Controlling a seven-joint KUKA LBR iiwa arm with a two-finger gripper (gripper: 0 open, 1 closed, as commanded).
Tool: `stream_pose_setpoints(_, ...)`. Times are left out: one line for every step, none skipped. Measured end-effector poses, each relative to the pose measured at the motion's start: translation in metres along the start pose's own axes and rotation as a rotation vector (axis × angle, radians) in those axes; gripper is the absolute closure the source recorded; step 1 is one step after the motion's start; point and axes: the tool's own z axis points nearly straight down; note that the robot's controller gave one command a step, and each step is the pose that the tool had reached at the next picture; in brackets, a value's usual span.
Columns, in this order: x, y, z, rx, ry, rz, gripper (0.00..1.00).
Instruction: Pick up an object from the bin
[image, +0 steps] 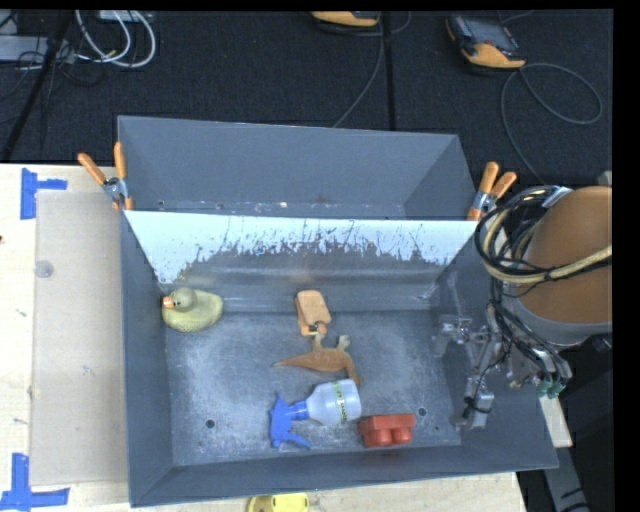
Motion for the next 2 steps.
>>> stream_pose_setpoints(-0.001, 0.000, -0.004, 0.001, -0.008, -0.003, 0.00)
stream_pose_setpoints(-0.005, 0.027, 0.035, 0.002, -0.011, -0.057, 0.00)
